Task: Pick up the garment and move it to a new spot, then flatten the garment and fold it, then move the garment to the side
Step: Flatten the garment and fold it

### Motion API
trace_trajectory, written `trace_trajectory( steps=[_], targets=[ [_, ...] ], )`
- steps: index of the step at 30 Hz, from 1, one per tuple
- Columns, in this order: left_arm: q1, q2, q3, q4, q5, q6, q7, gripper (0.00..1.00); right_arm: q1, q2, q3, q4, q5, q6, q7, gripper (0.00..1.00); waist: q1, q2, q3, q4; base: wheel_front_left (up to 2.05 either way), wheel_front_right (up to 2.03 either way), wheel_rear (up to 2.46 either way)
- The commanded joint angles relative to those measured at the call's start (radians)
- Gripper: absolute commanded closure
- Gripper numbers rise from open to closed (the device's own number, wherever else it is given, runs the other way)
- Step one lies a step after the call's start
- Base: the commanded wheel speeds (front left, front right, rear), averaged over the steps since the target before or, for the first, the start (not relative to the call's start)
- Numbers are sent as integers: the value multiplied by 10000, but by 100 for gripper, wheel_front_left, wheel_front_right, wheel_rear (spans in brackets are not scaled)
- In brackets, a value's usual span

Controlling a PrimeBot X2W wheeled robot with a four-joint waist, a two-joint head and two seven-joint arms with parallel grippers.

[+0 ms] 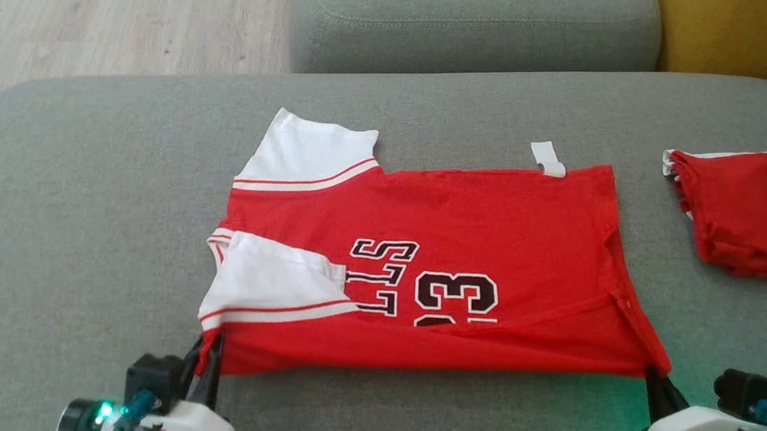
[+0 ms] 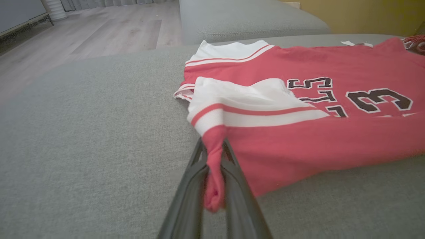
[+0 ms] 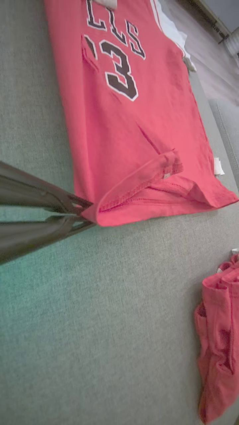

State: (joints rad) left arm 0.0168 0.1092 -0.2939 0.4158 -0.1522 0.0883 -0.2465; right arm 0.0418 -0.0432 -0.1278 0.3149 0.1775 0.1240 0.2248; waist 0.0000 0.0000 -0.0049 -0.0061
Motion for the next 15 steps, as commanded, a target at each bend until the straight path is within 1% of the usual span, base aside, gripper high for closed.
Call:
trace_trajectory(
  steps=[1,2,3,4,5,8,11,12,15],
  targets=[
    [-514,103,253,-95,45,77,-47,73,-186,-70,279,-601,245,67,70,52,0,0,30,-16,0,0,0],
    [-514,103,253,-95,45,77,-47,73,-186,-70,279,-601,245,67,70,52,0,0,30,-16,0,0,0],
    [-563,85,223,4,46,79,-43,40,-151,-70,307,-686,270,67,125,0,0,0,41,-23,0,0,0],
    [-611,68,192,113,50,89,-17,2,-130,-70,330,-786,319,67,161,0,0,0,49,-33,0,0,0],
    [-655,54,168,212,49,96,1,0,-116,-70,334,-904,397,67,182,0,0,0,56,-43,0,0,0],
    [-786,13,189,325,10,171,-29,0,-86,-70,316,-1368,703,67,313,0,0,0,87,-66,0,0,0],
    [-920,-12,360,195,-84,308,-87,0,-134,-70,383,-2141,951,67,356,0,0,0,169,-81,0,0,0],
    [-1036,-10,565,-25,-162,422,-122,0,-254,-70,458,-2737,1153,67,340,0,0,0,256,-94,0,0,0],
    [-1370,-30,934,-963,-236,478,-145,0,-598,-70,412,-3575,1297,67,160,0,0,0,456,-95,0,0,0]
  ],
)
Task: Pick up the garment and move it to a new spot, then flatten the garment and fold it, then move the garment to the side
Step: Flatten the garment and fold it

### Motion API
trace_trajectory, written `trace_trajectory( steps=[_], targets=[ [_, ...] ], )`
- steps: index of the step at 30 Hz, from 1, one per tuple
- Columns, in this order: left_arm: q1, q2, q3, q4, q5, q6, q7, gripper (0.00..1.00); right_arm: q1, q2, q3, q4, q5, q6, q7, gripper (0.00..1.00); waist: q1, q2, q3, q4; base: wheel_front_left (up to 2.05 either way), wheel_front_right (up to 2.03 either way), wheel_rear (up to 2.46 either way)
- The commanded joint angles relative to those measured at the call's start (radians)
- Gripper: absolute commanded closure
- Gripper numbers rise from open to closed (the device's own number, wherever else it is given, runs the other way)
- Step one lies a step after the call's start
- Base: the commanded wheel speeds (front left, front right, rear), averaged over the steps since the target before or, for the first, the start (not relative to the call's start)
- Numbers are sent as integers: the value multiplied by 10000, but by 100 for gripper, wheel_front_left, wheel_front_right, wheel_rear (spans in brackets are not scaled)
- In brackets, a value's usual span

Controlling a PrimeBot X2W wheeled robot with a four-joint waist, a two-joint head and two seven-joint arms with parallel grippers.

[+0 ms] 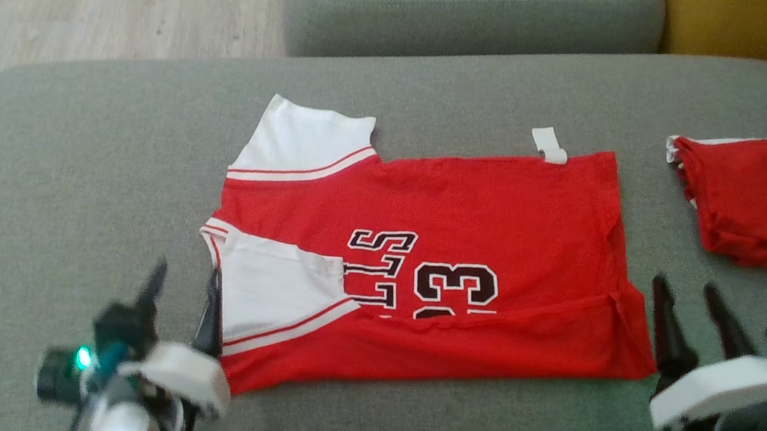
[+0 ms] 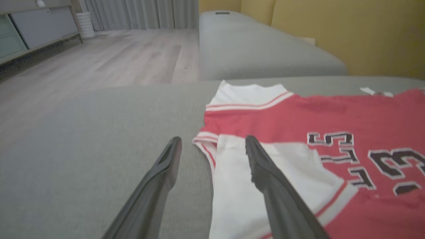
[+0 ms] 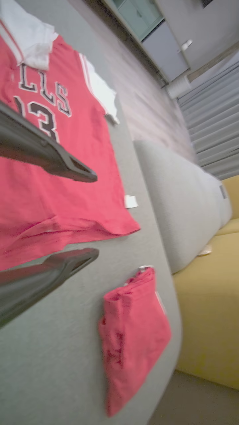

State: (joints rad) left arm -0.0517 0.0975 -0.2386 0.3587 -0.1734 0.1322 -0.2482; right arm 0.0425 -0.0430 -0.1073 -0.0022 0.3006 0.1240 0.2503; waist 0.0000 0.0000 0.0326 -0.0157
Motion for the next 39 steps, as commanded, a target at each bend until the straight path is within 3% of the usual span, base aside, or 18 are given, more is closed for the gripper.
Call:
trace_trajectory(
  steps=[1,4,8,15,18,21,24,30,39],
  targets=[
    [-801,78,498,-786,-13,31,-129,0,-759,-72,169,-608,105,67,-151,0,0,0,174,1,0,0,0],
    [-1224,45,682,-1545,0,-155,-132,0,-1313,-72,56,-971,-352,67,-309,0,0,0,535,10,0,0,0],
    [-2353,268,572,-1278,157,-631,-133,0,-2256,-72,143,-926,-797,67,-347,0,0,0,1217,-76,0,0,0],
    [-5658,1025,62,1209,207,-2053,1502,0,-3885,-74,622,-351,-1454,67,-351,0,0,0,2329,-453,0,0,0],
    [-6958,1296,-291,2485,-326,-2536,2544,0,-4493,-123,983,-175,-1547,67,-373,0,0,0,2723,-742,0,0,0],
    [-8008,1691,-1277,3162,-1624,-2619,3497,0,-5006,-138,1403,16,-1485,67,-428,0,0,0,3073,-1136,0,0,0],
    [-8932,2540,-2285,3524,-2533,-2624,4129,0,-5338,-124,1780,67,-1346,67,-523,0,0,0,3404,-1411,0,0,0],
    [-10024,3567,-3255,4481,-3510,-2627,4727,0,-5592,-99,2378,31,-1154,67,-708,0,0,0,3835,-1888,0,0,0],
    [-10772,4098,-4021,5423,-4077,-2628,4745,0,-5743,-83,2653,-162,-1038,67,-787,0,0,0,4294,-2318,0,0,0]
  ],
)
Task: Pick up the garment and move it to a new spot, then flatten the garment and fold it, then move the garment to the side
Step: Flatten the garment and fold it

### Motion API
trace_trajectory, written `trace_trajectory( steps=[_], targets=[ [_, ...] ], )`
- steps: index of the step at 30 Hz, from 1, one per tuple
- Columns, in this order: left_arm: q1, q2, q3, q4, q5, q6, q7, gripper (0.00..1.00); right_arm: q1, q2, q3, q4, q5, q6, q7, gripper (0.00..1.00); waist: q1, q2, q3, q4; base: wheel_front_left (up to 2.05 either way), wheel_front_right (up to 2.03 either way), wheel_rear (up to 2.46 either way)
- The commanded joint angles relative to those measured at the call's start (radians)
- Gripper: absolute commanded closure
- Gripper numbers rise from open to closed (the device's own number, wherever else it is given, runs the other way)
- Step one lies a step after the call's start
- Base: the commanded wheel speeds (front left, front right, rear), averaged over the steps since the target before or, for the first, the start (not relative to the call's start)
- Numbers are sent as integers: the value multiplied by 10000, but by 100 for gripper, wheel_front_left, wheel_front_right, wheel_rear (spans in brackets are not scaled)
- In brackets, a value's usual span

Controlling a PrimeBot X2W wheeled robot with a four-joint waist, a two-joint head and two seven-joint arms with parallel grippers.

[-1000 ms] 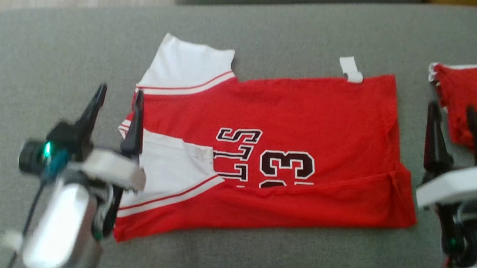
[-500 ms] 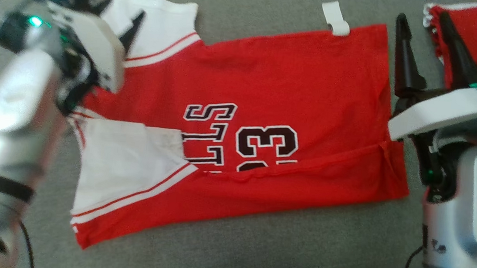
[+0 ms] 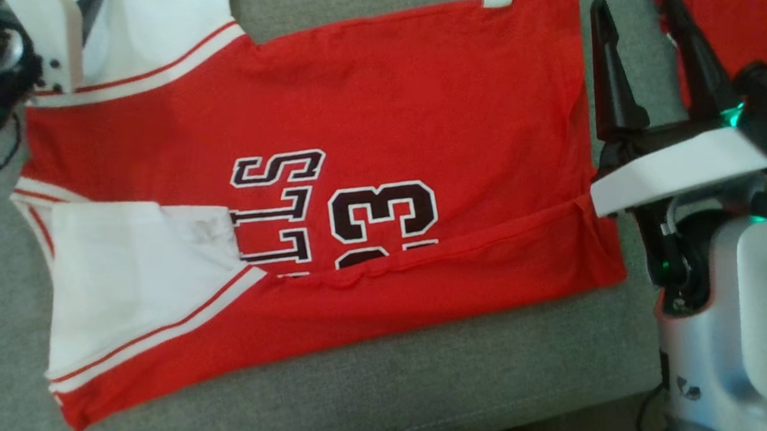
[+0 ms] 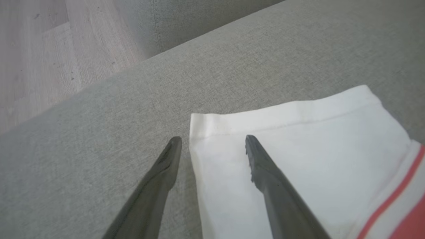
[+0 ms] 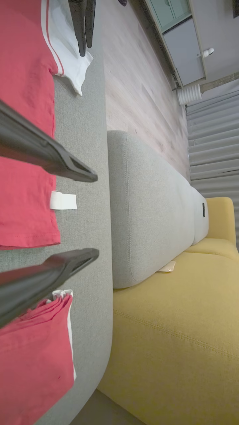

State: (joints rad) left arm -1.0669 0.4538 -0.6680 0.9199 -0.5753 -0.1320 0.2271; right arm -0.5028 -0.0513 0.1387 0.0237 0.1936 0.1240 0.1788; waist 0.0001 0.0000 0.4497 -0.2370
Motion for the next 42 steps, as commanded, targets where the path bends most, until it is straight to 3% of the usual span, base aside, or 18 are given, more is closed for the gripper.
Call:
trace_trajectory(
  steps=[1,13,14,15,16,24,33,42],
  targets=[
    [-711,588,211,-104,-140,15,7,0,-324,0,195,-456,30,67,-64,0,-1,0,191,-147,0,0,0],
    [-1086,606,-727,385,-1304,14,536,0,-691,-178,-66,-525,-132,67,49,0,-1,0,423,-273,0,0,0],
    [-1077,578,-805,307,-1507,14,648,17,-750,-221,-160,-515,-161,67,62,0,-1,0,433,-240,0,0,0],
    [-1086,578,-880,219,-1683,14,707,80,-813,-254,-235,-516,-177,67,88,0,-1,0,441,-211,0,0,0],
    [-1107,602,-977,128,-1797,14,700,100,-879,-269,-300,-526,-170,67,122,0,-1,0,443,-186,0,0,0],
    [-1394,574,-1725,-441,-1947,14,-862,100,-1141,-759,-552,-416,-207,67,494,0,-1,0,157,410,0,0,0],
    [-1529,-69,-2315,-1002,-1420,14,-3090,100,-1233,-2135,-548,942,-107,67,1030,0,-1,0,-497,1736,0,0,0],
    [-736,-555,-2685,-2310,-1315,272,-3577,100,-1336,-3059,-562,2933,139,67,974,0,-1,0,-840,2688,0,0,0]
  ],
)
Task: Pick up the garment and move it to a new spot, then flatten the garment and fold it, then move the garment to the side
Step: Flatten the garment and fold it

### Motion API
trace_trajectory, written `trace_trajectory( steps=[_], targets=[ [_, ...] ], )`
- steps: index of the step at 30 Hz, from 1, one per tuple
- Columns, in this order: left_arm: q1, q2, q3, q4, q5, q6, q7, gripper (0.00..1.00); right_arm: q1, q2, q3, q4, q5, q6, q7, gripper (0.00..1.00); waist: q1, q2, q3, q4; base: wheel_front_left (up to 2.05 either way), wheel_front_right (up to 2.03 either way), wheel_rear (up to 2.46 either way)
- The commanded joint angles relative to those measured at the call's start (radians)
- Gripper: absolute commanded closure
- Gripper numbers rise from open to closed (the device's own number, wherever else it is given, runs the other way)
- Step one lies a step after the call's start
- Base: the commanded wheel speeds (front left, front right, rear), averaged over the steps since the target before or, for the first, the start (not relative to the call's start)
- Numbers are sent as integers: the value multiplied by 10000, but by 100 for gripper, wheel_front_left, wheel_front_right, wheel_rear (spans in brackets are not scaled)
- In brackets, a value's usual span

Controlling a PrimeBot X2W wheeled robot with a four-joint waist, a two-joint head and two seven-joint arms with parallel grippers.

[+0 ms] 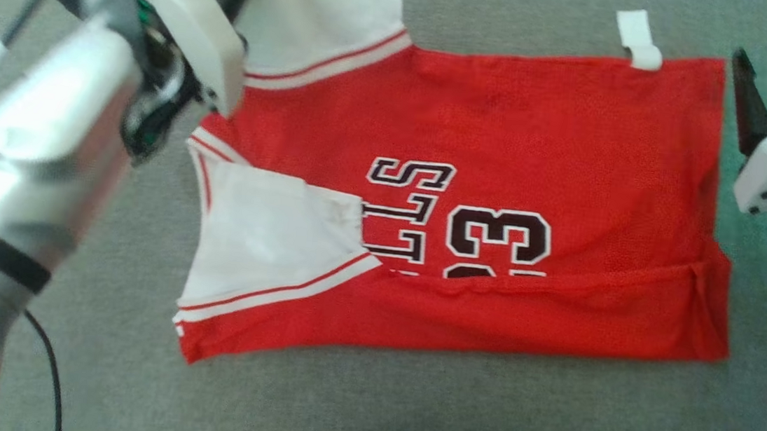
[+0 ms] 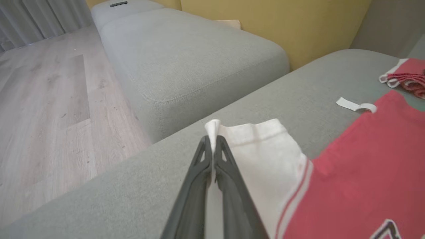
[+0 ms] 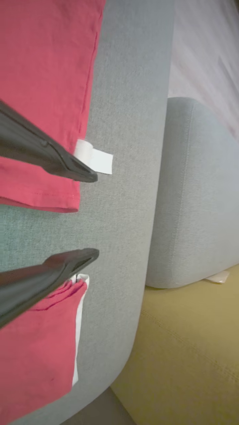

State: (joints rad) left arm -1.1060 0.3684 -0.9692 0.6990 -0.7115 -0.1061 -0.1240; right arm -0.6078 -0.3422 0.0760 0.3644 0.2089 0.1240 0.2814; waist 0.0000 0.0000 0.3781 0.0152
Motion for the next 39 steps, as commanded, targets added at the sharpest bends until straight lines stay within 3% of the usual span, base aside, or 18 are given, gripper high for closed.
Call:
trace_trajectory(
  steps=[1,10,22,23,24,25,39],
  targets=[
    [-248,264,249,-315,74,54,-16,100,-336,-232,99,-217,10,67,-78,0,0,0,-111,240,0,0,0],
    [247,349,-74,-2141,189,560,401,100,-1433,-654,690,2444,-111,67,-128,0,0,0,146,592,0,0,0],
    [202,629,-178,-2946,226,853,870,100,-2529,-642,1729,4525,83,67,-562,0,0,0,488,664,0,0,0],
    [207,640,-182,-2956,222,864,876,100,-2570,-607,1853,4661,169,67,-542,8,0,0,486,664,0,0,0],
    [208,653,-171,-2954,213,888,873,100,-2619,-595,1973,4776,253,67,-542,46,0,0,487,664,0,0,0],
    [208,668,-153,-2940,199,909,863,100,-2677,-601,2071,4880,333,67,-559,100,0,0,486,662,0,0,0],
    [-238,1028,165,-1921,327,1155,372,100,-3694,-633,2835,5202,1247,67,-1621,100,0,0,353,235,0,0,0]
  ],
)
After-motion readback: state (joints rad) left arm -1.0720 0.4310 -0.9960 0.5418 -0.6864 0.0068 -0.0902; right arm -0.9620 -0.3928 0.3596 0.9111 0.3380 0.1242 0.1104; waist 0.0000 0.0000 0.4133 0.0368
